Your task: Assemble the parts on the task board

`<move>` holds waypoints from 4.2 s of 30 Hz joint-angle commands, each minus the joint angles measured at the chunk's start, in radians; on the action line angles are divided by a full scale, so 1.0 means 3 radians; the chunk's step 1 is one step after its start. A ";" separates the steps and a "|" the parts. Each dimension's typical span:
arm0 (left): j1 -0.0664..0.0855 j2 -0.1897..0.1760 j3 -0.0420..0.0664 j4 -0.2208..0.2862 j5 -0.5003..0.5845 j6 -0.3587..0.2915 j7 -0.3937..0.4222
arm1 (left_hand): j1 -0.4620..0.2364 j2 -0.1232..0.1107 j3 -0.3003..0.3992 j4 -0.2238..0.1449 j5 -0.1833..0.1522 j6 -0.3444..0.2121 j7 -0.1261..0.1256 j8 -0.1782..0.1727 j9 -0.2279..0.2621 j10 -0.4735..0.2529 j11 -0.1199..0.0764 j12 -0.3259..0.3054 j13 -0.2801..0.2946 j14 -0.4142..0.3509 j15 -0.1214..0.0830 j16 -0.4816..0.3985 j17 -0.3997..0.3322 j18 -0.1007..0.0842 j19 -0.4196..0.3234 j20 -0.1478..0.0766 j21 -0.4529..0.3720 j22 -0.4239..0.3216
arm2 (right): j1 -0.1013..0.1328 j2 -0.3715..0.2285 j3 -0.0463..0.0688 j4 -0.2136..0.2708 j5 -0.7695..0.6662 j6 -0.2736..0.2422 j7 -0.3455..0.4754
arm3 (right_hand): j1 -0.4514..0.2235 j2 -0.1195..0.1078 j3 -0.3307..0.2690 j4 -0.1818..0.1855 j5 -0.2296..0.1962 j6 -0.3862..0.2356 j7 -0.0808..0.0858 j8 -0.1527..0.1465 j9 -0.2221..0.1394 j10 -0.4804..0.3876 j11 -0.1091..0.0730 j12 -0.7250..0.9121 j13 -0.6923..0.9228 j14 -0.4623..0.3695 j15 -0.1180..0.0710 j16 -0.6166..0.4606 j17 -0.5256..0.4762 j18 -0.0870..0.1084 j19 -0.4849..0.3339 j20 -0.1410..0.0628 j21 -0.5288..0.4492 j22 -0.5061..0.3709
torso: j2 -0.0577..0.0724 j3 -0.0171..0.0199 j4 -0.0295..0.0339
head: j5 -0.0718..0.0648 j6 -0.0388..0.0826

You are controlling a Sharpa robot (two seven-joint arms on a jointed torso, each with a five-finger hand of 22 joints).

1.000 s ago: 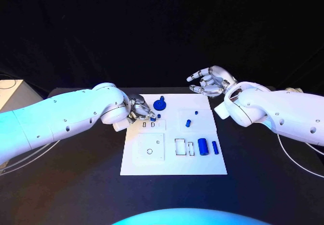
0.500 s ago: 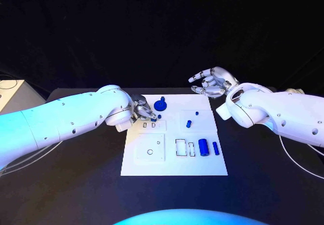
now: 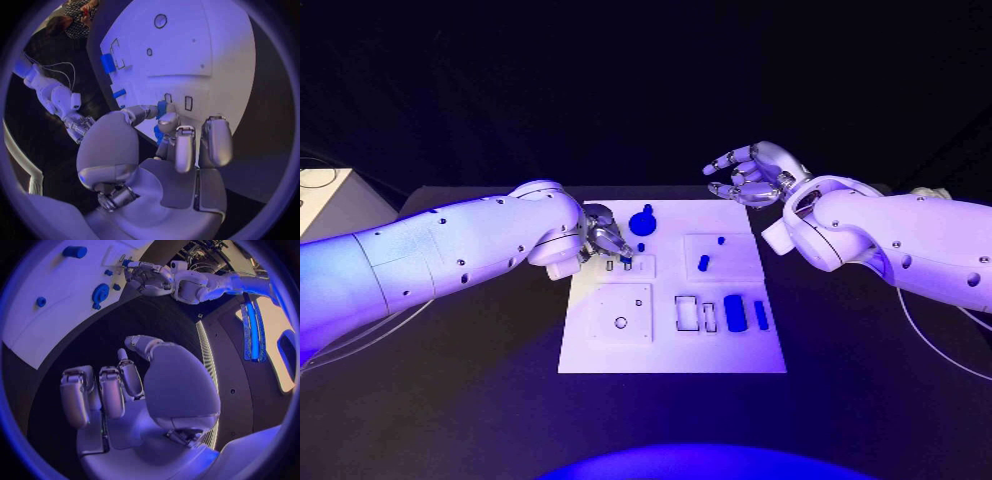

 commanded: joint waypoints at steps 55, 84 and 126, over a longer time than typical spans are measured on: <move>-0.0006 0.0111 -0.0088 -0.0133 -0.0064 0.0468 -0.0046 | -0.0053 0.0049 0.0371 -0.0428 0.0162 0.0267 -0.0185 0.0040 0.0820 0.0184 -0.0048 0.0093 0.0097 0.0346 -0.0056 0.0038 0.0877 -0.0026 0.0055 -0.0030 0.0030 0.0037 | -0.0008 -0.0011 0.0001 0.0009 0.0001 0.0024 0.0018 | -0.0028 -0.0003 0.0001 -0.0011 0.0007 0.0012 0.0008 -0.0015 -0.0003 -0.0008 0.0004 0.0001 0.0128 0.0295 0.0020 -0.0018 0.0680 -0.0004 0.0332 0.0019 -0.0020 0.0816 | -0.0001 0.0001 0.0001 | -0.0013 -0.0087; -0.0006 0.0180 -0.0091 -0.0157 -0.0050 0.0290 -0.0021 | -0.0155 0.0221 0.0128 -0.0304 0.0025 0.0476 -0.0269 0.0025 0.0804 0.0325 -0.0112 0.0095 0.0116 0.0346 -0.0101 0.0038 0.0877 -0.0045 0.0108 -0.0074 0.0061 0.0121 | -0.0008 -0.0014 0.0001 0.0013 0.0001 0.0033 0.0016 | -0.0042 -0.0003 0.0006 -0.0028 0.0007 0.0015 0.0006 -0.0016 -0.0002 -0.0010 0.0002 0.0000 0.0124 0.0294 0.0017 -0.0020 0.0677 -0.0004 0.0332 0.0017 -0.0020 0.0816 | -0.0003 -0.0002 0.0000 | -0.0011 -0.0080; -0.0007 0.0236 -0.0093 -0.0273 -0.0023 0.0429 -0.0038 | -0.0281 0.0150 -0.0291 -0.0153 -0.0080 0.0425 -0.0264 -0.0049 0.0835 0.0255 -0.0103 0.0029 0.0041 0.0346 -0.0096 0.0038 0.0877 -0.0039 0.0088 -0.0072 0.0028 0.0087 | -0.0008 -0.0017 0.0001 0.0013 0.0001 0.0046 0.0013 | -0.0052 -0.0001 0.0007 -0.0032 0.0006 0.0016 0.0005 -0.0017 -0.0002 -0.0007 0.0001 0.0001 0.0125 0.0294 0.0017 -0.0021 0.0677 -0.0004 0.0333 0.0017 -0.0019 0.0817 | -0.0006 -0.0001 0.0004 | -0.0036 -0.0106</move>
